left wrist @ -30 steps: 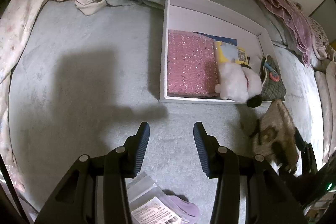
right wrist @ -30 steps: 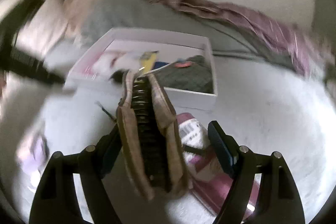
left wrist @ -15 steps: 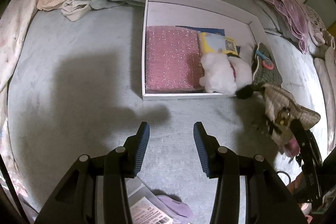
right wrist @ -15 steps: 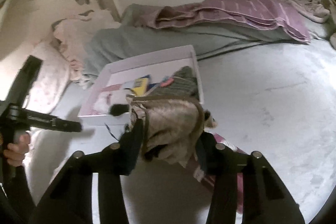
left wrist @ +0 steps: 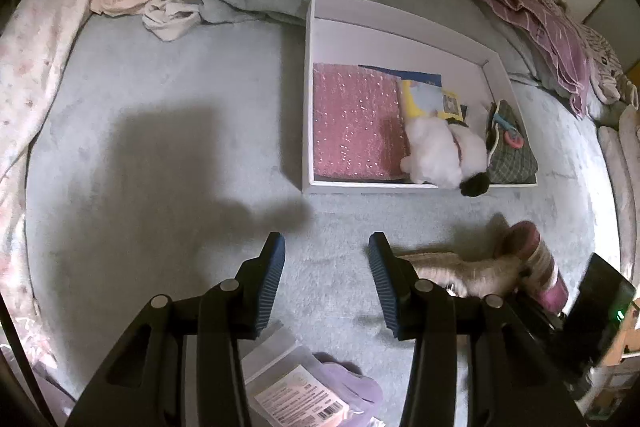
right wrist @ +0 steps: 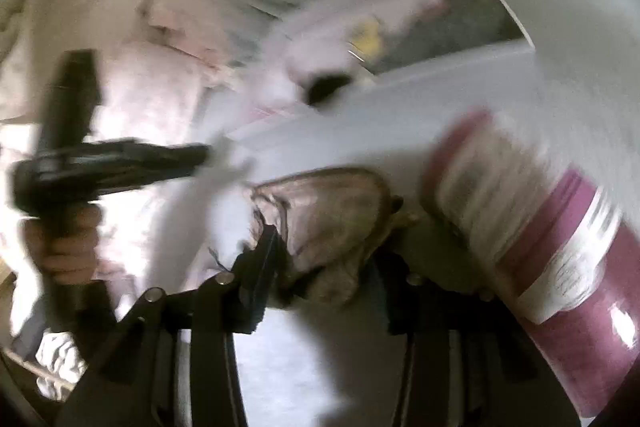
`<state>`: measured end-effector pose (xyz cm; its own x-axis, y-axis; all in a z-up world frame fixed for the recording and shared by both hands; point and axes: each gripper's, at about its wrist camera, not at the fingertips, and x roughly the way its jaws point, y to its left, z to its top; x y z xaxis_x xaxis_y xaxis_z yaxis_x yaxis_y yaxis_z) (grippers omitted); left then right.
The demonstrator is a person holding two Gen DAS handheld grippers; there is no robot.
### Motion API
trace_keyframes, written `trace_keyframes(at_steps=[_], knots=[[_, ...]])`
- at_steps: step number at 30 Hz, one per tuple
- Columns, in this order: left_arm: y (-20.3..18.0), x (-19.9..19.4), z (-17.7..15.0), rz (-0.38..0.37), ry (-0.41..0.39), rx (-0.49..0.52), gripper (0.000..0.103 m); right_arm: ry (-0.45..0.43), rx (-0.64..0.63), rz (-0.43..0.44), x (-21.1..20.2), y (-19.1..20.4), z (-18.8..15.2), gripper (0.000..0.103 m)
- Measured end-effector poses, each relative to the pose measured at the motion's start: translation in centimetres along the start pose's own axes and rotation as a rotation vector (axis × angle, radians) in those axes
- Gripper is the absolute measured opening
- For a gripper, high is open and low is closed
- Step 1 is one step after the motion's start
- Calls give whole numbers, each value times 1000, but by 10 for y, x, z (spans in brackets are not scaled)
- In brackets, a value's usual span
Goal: Organize soft objects
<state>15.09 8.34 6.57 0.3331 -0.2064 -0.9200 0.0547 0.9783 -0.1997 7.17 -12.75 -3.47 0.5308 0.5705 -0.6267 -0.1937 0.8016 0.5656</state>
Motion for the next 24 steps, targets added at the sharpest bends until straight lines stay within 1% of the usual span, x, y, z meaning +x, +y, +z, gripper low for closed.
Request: trace_keyframes(at_steps=[1, 3, 4, 5, 7, 10, 12, 14, 16, 18, 21, 23, 24], knots=[[-1, 2, 0, -6, 6, 3, 43, -19, 37, 9, 0, -9, 0, 55], [-3, 6, 0, -19, 23, 18, 43, -26, 90, 33, -4, -20, 5, 56], [-4, 8, 0, -22, 31, 23, 43, -34, 104, 32, -7, -24, 7, 58], [-5, 9, 0, -24, 34, 26, 43, -50, 108, 9, -10, -27, 9, 60], [-8, 10, -1, -26, 39, 35, 43, -92, 97, -65, -19, -27, 12, 68], [-11, 10, -3, -29, 44, 48, 43, -156, 47, -184, -32, -21, 16, 76], [-12, 11, -4, -28, 47, 50, 43, -194, -2, -266, -43, -15, 21, 76], [-12, 11, -4, -29, 52, 54, 43, -222, -23, -302, -51, -13, 23, 76], [-13, 11, -5, -44, 61, 63, 43, -253, -35, -308, -61, -11, 22, 77], [-13, 9, -5, -61, 64, 69, 43, -270, -52, -283, -69, -9, 20, 77], [-12, 5, -7, -58, 62, 82, 43, -265, -96, -259, -65, 2, 18, 78], [-12, 5, -10, -48, 76, 114, 43, -246, -145, -274, -57, 14, 12, 78], [-13, 6, -12, -40, 87, 134, 43, -244, -175, -295, -52, 20, 7, 78]])
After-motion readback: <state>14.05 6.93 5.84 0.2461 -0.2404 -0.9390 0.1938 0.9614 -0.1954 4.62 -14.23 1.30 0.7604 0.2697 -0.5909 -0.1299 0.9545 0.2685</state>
